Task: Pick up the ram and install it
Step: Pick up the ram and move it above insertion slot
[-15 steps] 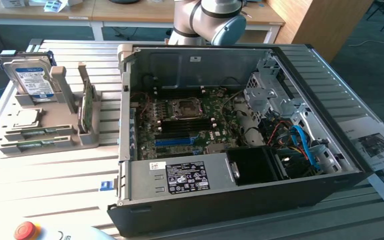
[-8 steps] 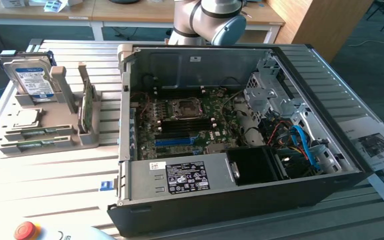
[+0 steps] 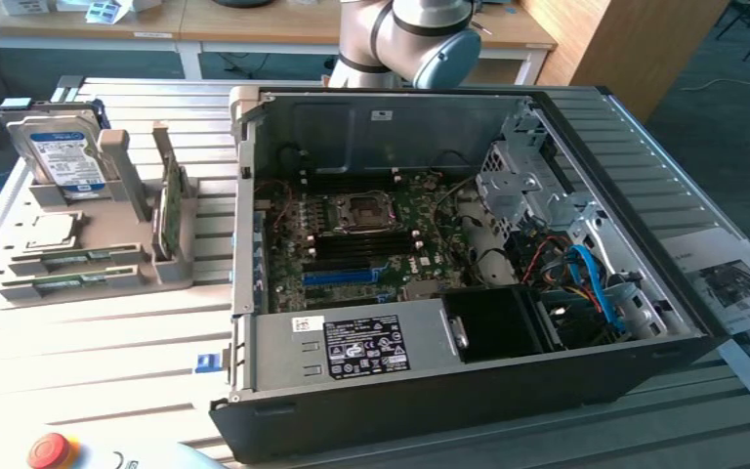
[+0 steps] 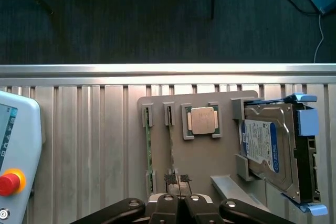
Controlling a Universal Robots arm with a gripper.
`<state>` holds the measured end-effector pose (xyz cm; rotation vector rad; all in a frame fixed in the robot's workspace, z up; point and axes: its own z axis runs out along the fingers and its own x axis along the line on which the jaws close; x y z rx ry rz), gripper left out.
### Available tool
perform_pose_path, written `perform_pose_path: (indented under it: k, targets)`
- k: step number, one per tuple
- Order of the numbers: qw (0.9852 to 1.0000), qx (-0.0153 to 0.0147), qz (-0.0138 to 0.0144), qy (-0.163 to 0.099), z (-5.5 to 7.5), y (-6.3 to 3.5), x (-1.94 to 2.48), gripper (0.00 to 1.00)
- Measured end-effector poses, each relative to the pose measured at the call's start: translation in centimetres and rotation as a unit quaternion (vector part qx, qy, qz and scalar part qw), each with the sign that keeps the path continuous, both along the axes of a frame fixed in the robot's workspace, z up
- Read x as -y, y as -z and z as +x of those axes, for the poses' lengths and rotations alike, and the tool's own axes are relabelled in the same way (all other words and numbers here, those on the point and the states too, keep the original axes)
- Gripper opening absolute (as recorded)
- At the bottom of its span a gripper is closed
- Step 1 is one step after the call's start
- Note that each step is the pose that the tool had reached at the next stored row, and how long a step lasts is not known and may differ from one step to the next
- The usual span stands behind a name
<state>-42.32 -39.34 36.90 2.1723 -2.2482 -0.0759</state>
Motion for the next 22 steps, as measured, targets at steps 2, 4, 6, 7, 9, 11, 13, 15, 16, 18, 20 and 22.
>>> perform_pose_path:
  k: [2,4,6,7,9,11,13,15,16,18,20,22]
  targets:
    - [1.0000,0.0000,0.0000,0.000,0.0,0.36,0.01,0.10]
    - [1.0000,0.0000,0.0000,0.000,0.0,0.71,0.02,0.10]
    - [1.0000,0.0000,0.0000,0.000,0.0,1.09,0.03,0.10]
    - [1.0000,0.0000,0.0000,0.000,0.0,1.27,0.03,0.10]
    - [1.0000,0.0000,0.0000,0.000,0.0,1.62,0.03,0.10]
    - [1.0000,-0.0001,0.0000,0.000,0.0,1.89,0.04,0.10]
    - [1.0000,-0.0002,-0.0001,0.000,0.0,1.92,0.04,0.10]
    - [1.0000,-0.0001,-0.0001,0.000,0.0,1.93,0.04,0.10]
    - [1.0000,0.0000,0.0000,0.000,0.0,1.94,0.04,0.10]
    - [1.0000,0.0000,0.0000,0.000,0.0,1.94,0.04,0.10]
    - [1.0000,0.0000,0.0000,0.000,0.0,1.94,0.04,0.11]
    - [1.0000,0.0000,0.0000,0.000,0.0,1.94,0.04,0.16]
